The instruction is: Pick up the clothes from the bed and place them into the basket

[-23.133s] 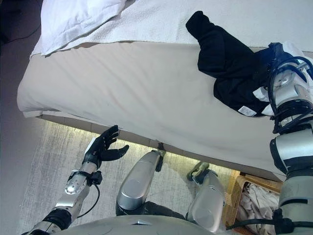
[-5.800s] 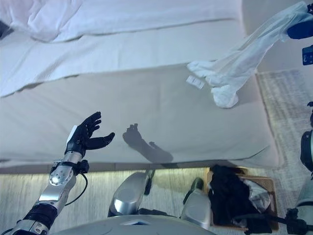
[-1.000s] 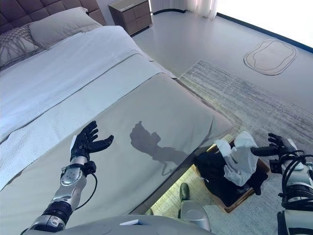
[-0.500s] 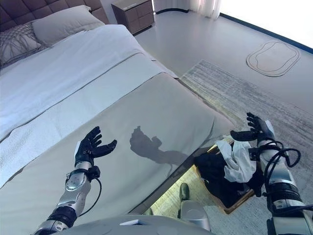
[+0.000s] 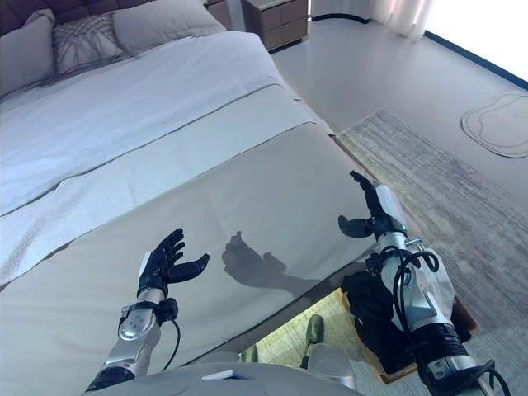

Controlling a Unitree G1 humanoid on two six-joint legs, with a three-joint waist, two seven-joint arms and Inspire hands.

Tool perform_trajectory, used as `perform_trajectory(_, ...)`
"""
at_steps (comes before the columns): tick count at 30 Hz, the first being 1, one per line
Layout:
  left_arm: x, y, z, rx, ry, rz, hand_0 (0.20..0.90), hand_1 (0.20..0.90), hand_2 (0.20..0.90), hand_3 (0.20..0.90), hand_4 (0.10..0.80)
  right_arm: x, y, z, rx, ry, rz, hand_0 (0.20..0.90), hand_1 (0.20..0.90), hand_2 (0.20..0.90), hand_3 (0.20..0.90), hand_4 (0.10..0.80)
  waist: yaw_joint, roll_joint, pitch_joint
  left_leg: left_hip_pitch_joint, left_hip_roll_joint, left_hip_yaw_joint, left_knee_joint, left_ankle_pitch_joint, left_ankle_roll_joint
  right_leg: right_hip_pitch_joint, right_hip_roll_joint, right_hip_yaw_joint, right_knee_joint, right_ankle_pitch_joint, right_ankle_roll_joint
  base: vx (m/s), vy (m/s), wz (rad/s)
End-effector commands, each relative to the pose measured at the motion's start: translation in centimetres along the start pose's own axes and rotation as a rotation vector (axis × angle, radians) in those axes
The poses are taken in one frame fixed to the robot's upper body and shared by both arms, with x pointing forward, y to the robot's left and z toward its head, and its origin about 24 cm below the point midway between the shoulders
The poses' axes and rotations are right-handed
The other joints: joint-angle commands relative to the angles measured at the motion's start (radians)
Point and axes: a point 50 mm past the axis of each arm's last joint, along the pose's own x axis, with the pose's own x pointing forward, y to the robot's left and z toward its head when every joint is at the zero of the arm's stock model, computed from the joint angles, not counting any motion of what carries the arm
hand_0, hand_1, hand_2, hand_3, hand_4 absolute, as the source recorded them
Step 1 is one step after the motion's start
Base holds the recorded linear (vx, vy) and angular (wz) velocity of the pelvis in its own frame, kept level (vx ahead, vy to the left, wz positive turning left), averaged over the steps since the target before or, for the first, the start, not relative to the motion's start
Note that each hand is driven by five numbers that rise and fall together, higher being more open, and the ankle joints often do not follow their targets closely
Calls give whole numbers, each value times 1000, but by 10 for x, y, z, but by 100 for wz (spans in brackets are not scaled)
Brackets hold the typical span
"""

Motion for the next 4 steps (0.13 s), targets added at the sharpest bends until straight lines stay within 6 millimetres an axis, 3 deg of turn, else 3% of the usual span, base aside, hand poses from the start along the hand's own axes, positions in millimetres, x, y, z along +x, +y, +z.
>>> perform_trajectory(1, 9, 23, 38, 64, -181, -19, 900, 900, 900, 900, 800, 8, -15, 37, 28, -198, -79, 900, 900, 900, 900, 800, 1, -59, -70, -95, -30, -33, 61, 1, -13, 94, -46, 2, 108, -185, 36, 33, 24, 22)
perform_trajectory(4, 7, 23, 32, 62, -148, -48, 900, 900, 900, 900, 800, 7, -13, 35, 41, -177, -68, 900, 900, 900, 900, 800, 8, -59, -69, -91, -32, -40, 56, 4, -12, 100, -47, -9, 106, -184, 37, 32, 11, 12)
